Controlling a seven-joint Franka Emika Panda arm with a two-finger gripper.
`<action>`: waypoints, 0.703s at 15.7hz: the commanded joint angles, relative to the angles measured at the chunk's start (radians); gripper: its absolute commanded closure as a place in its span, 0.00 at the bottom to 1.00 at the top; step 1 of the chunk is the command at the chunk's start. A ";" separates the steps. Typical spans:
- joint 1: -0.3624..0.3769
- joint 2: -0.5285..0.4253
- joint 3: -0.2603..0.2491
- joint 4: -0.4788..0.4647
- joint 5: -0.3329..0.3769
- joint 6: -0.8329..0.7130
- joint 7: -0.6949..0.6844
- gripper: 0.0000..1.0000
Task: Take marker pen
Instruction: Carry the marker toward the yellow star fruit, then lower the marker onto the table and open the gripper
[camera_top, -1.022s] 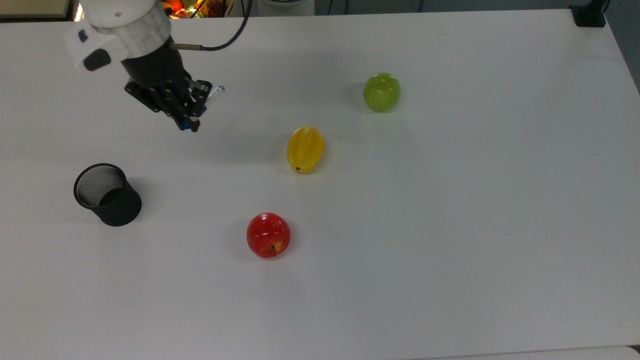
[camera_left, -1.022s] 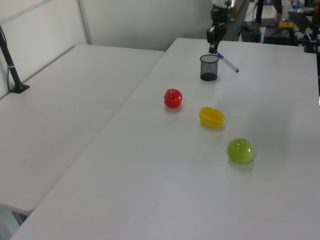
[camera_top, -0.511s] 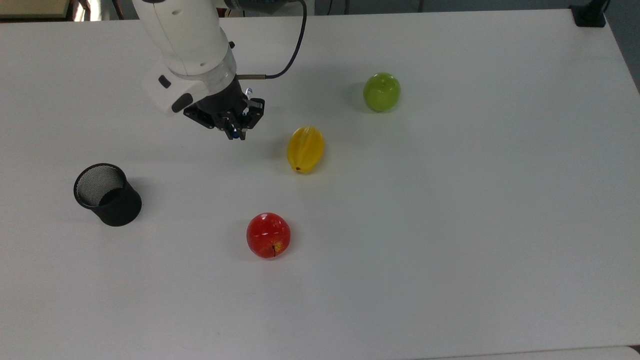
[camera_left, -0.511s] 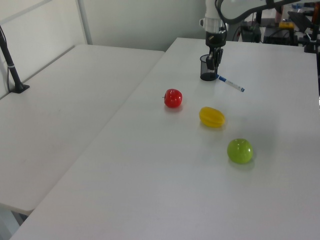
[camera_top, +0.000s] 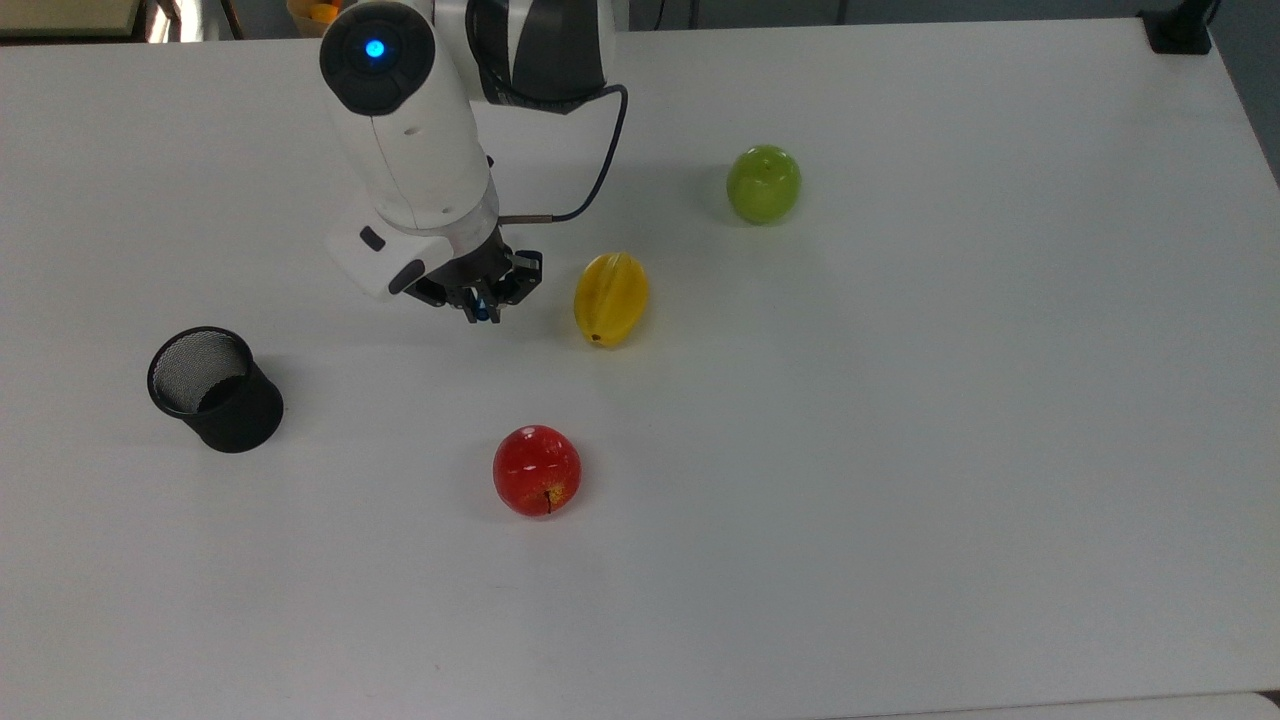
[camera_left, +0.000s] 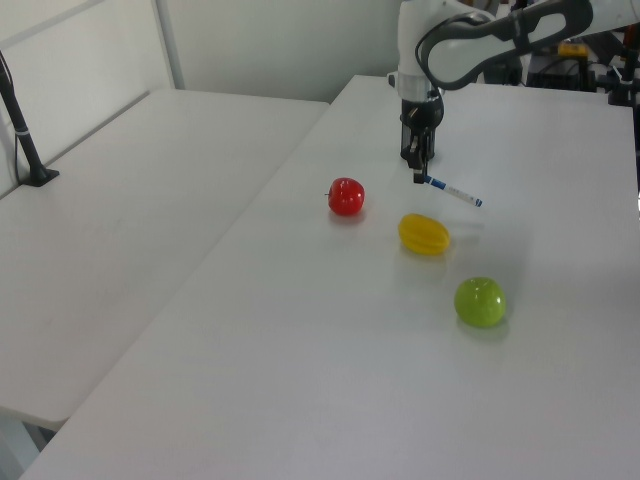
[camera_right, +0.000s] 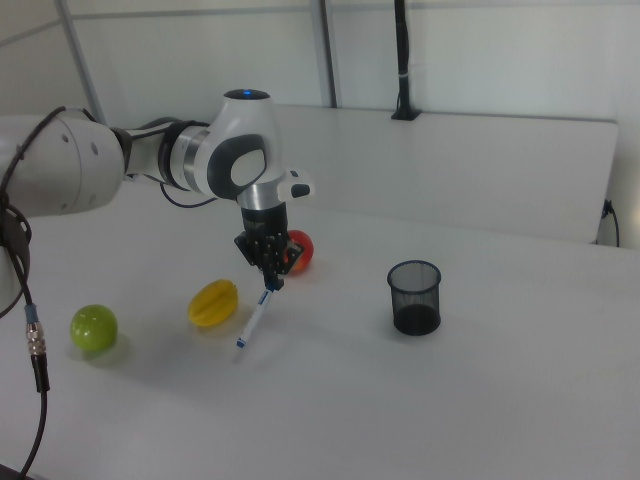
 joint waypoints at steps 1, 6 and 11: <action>0.012 0.010 -0.009 -0.012 -0.022 0.037 -0.005 0.86; 0.013 0.018 -0.009 -0.010 -0.033 0.043 -0.002 0.75; 0.023 0.028 -0.009 -0.010 -0.033 0.051 -0.002 0.68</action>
